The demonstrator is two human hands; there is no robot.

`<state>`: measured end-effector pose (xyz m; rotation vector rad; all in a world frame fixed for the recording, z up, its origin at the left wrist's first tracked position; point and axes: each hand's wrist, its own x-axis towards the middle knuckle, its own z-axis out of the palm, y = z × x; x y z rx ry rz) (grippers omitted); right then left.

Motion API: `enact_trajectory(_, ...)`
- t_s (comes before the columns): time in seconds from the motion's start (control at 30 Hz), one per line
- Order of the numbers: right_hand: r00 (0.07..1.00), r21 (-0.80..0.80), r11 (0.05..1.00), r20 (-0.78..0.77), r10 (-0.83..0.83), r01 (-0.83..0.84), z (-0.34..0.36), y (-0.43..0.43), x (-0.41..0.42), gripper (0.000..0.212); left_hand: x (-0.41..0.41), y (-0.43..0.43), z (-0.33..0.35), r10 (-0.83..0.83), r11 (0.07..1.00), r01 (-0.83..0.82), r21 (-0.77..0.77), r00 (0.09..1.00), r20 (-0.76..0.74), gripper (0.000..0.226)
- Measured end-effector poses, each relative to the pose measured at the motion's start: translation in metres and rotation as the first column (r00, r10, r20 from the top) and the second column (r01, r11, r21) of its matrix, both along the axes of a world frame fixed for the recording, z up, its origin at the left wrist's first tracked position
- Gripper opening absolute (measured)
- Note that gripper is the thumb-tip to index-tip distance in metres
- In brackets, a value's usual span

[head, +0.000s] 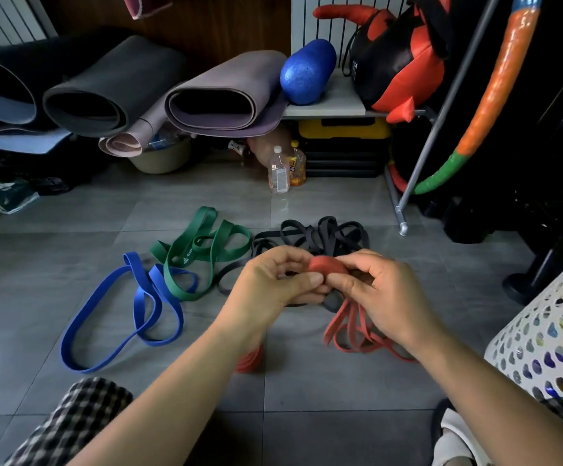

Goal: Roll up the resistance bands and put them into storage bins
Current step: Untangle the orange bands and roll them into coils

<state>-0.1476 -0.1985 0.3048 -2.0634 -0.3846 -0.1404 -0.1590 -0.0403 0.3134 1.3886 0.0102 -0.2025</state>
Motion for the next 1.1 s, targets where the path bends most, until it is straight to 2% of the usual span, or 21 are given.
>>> enact_trajectory(0.03,0.997,-0.135,0.991,0.075,0.018,-0.008,-0.001,-0.002,0.001,0.017,0.002,0.004,0.001,-0.026,0.968,0.007,0.251,0.997,0.072,0.022)
enact_trajectory(0.07,0.992,-0.238,0.971,0.122,0.045,-0.014,-0.002,-0.002,0.001,0.018,0.004,0.007,0.003,-0.064,0.894,-0.008,0.447,0.987,0.147,0.023)
enact_trajectory(0.1,0.987,-0.306,0.952,0.145,0.067,-0.019,-0.003,-0.002,0.001,0.019,0.006,0.009,0.004,-0.107,0.838,-0.021,0.545,0.974,0.202,0.024)
enact_trajectory(0.13,0.985,-0.336,0.942,0.153,0.076,-0.021,-0.004,-0.002,0.0,0.019,0.006,0.01,0.005,-0.134,0.825,-0.02,0.565,0.964,0.23,0.026)
enact_trajectory(0.2,0.992,-0.254,0.967,0.119,0.049,-0.017,-0.003,0.001,0.0,0.019,0.006,0.012,0.005,-0.115,0.876,-0.013,0.482,0.965,0.234,0.028)
enact_trajectory(0.3,0.996,0.129,0.992,-0.087,0.027,-0.015,0.006,0.002,-0.001,0.014,0.005,0.01,0.005,-0.014,0.962,-0.037,0.272,0.984,0.18,0.021)
enact_trajectory(0.37,0.965,0.389,0.921,-0.245,0.093,0.01,0.011,0.003,-0.002,0.016,0.001,0.005,0.006,0.064,0.993,-0.078,0.093,0.988,0.142,0.016)
enact_trajectory(0.43,0.931,0.537,0.841,-0.333,0.148,0.059,0.012,0.006,-0.005,0.015,-0.003,-0.002,0.003,0.116,0.989,-0.108,-0.102,0.99,0.077,0.012)
enact_trajectory(0.53,0.923,0.595,0.795,-0.362,0.135,0.117,0.007,0.013,-0.007,0.017,-0.008,-0.011,-0.004,0.124,0.929,-0.129,-0.347,0.992,-0.036,0.015)
enact_trajectory(0.6,0.952,0.437,0.893,-0.303,0.031,0.11,0.004,0.01,-0.005,0.014,-0.006,-0.011,-0.008,0.081,0.925,-0.104,-0.366,0.994,-0.078,0.015)
enact_trajectory(0.63,0.978,0.275,0.958,-0.209,-0.019,0.077,0.003,0.006,-0.003,0.012,-0.004,-0.009,-0.009,0.06,0.96,-0.079,-0.269,0.995,-0.077,0.016)
enact_trajectory(0.67,0.994,0.093,0.995,-0.101,-0.034,0.043,0.002,0.001,0.0,0.012,-0.001,-0.006,-0.01,0.044,0.996,-0.046,-0.075,0.998,-0.035,0.019)
enact_trajectory(0.7,1.0,-0.07,0.997,-0.011,-0.021,0.02,0.001,-0.002,0.002,0.014,0.001,-0.003,-0.011,0.021,0.984,-0.028,0.173,0.999,0.042,0.023)
enact_trajectory(0.73,0.999,-0.194,0.981,0.047,0.004,0.006,0.0,-0.004,0.003,0.016,0.003,-0.002,-0.01,-0.028,0.918,-0.029,0.395,0.99,0.137,0.028)
enact_trajectory(0.77,0.997,-0.276,0.961,0.075,0.03,-0.008,-0.001,-0.004,0.003,0.017,0.004,-0.001,-0.009,-0.089,0.843,-0.048,0.535,0.97,0.226,0.03)
enact_trajectory(0.8,0.996,-0.313,0.949,0.079,0.048,-0.021,-0.002,-0.003,0.003,0.017,0.003,-0.001,-0.008,-0.126,0.8,-0.071,0.596,0.951,0.283,0.03)
enact_trajectory(0.83,0.997,-0.304,0.952,0.058,0.051,-0.031,-0.001,-0.002,0.002,0.017,0.003,-0.001,-0.006,-0.127,0.797,-0.084,0.599,0.945,0.302,0.028)
enact_trajectory(0.87,0.999,-0.233,0.972,0.011,0.042,-0.038,0.0,-0.001,0.002,0.017,0.002,-0.001,-0.005,-0.092,0.827,-0.085,0.555,0.954,0.285,0.028)
enact_trajectory(0.93,0.994,0.007,0.999,-0.101,0.034,-0.034,0.005,-0.002,0.003,0.015,0.0,-0.001,-0.002,0.0,0.928,-0.067,0.366,0.984,0.181,0.027)
enact_trajectory(1.0,0.985,0.197,0.98,-0.164,0.056,-0.022,0.009,-0.003,0.004,0.018,0.0,-0.001,0.0,0.053,0.981,-0.075,0.177,0.991,0.126,0.024)
enact_trajectory(1.1,0.986,0.231,0.972,-0.145,0.078,-0.043,0.007,-0.001,0.002,0.014,0.0,-0.003,0.001,0.083,0.993,-0.078,-0.089,0.995,0.051,0.02)
